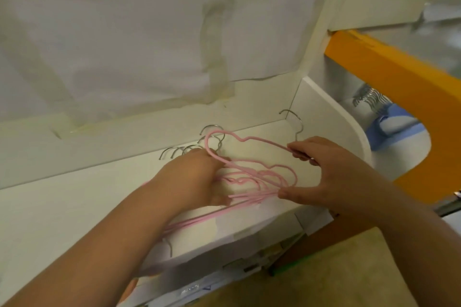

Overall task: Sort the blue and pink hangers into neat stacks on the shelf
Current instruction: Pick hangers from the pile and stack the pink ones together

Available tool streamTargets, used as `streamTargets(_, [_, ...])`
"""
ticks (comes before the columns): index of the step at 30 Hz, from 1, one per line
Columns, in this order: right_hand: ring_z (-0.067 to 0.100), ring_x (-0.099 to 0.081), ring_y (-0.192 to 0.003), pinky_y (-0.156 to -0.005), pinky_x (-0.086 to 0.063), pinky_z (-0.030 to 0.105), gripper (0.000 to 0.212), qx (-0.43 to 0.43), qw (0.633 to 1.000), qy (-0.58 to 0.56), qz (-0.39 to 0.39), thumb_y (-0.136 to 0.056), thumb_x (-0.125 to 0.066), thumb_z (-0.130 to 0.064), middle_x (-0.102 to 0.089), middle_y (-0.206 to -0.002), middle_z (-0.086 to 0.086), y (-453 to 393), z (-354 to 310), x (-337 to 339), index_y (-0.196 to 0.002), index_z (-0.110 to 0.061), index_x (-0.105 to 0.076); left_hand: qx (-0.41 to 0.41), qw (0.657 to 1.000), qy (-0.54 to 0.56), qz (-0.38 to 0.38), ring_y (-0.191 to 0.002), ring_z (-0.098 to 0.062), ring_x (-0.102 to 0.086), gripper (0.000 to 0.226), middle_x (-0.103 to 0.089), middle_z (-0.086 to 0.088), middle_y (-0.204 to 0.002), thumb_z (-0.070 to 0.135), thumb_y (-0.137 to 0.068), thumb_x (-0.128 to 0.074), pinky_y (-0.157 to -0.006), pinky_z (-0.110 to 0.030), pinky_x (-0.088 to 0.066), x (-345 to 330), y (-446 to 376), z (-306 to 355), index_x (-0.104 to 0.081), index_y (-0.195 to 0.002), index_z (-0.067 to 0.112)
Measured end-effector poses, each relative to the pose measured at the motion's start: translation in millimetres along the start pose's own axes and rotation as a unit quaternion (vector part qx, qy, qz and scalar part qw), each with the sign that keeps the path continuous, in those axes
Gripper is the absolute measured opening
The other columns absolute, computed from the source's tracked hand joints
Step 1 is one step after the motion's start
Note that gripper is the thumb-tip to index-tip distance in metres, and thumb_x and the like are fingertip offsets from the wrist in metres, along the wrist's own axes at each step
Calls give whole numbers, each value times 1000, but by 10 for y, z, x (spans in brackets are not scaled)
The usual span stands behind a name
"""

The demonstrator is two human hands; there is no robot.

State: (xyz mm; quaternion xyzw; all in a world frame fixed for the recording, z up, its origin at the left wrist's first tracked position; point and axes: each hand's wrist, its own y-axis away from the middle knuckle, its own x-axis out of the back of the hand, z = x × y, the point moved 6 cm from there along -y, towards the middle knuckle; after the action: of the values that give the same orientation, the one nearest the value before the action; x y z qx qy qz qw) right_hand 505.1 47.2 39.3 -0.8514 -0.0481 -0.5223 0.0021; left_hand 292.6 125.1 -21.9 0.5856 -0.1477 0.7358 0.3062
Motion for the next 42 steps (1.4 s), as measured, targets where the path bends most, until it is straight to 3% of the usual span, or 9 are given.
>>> streamTargets(2, [2,-48,-104,-91,-48,25,99,0,1000,0,1,-50,-54,-86,-48,-114,-22,66,16,47,-134,-34,-44,20,1000,2,16,-95,-13,-60,50,-58,12,-105,63,-70,-63,-80,-34,-53,41,65,-15,-56,-112,37])
streamTargets(10, [-3,-42,-110,-94,-49,28,91,59,997,30,48,-58,-60,-83,-42,-122,-27,769,70,367,-135,-39,-39,66,986,-44,144,-109,-15,-55,74,-53,12,-124,71,-63,-57,-84,-34,-52,140,596,427,-48,-130,41])
streamTargets(18, [-3,-43,-114,-96,-47,27,95,72,996,10,51,-57,-64,-79,-43,-126,-27,2077,690,873,-139,-37,-40,64,983,-68,155,-113,-22,-55,85,-56,3,-127,65,-58,-64,-91,-37,-51,-126,1149,1967,-48,-132,28])
streamTargets(22, [-9,-45,-106,-83,-46,18,89,36,997,25,60,-58,-64,-80,-43,-117,-32,2778,1250,1190,-135,-43,-40,16,988,-63,140,-115,-15,-51,83,-51,12,-128,63,-60,-70,-90,-30,-47,-324,1138,2978,-43,-134,36])
streamTargets(26, [-8,-43,-109,-91,-47,23,100,-34,994,29,104,-50,-54,-90,-37,-122,-37,3406,1921,1555,-138,-48,-31,-69,988,-62,121,-119,-13,-49,89,-48,15,-136,66,-60,-65,-94,-27,-45,-440,848,3937,-38,-141,39])
streamTargets(29, [-6,-42,-115,-95,-42,20,103,-93,987,19,127,-53,-61,-85,-38,-133,-30,3767,2431,1771,-143,-44,-31,-111,987,-55,102,-126,-6,-40,94,-37,20,-141,70,-64,-60,-102,-26,-42,-565,510,4462,-28,-146,40])
streamTargets(33, [-5,-39,-118,-92,-37,15,94,-148,978,33,145,-58,-68,-76,-38,-133,-29,4033,3016,2002,-140,-41,-38,-146,984,-43,93,-120,-4,-39,91,-37,20,-134,71,-66,-60,-98,-23,-44,-711,2,4944,-28,-146,40])
streamTargets(38, [-9,-43,-105,-70,-38,3,79,-182,970,11,162,-60,-71,-70,-36,-116,-36,3996,3642,2228,-129,-53,-35,-170,980,-39,91,-121,-3,-39,86,-39,20,-137,72,-69,-60,-101,-22,-40,-890,-779,5398,-30,-144,41])
streamTargets(42, [-7,-43,-110,-84,-40,9,85,-202,967,22,153,-55,-68,-76,-38,-120,-37,3669,4272,2422,-131,-54,-36,-166,981,-4,97,-115,-1,-41,78,-42,22,-133,72,-69,-59,-98,-21,-43,-957,-1572,5668,-35,-138,44])
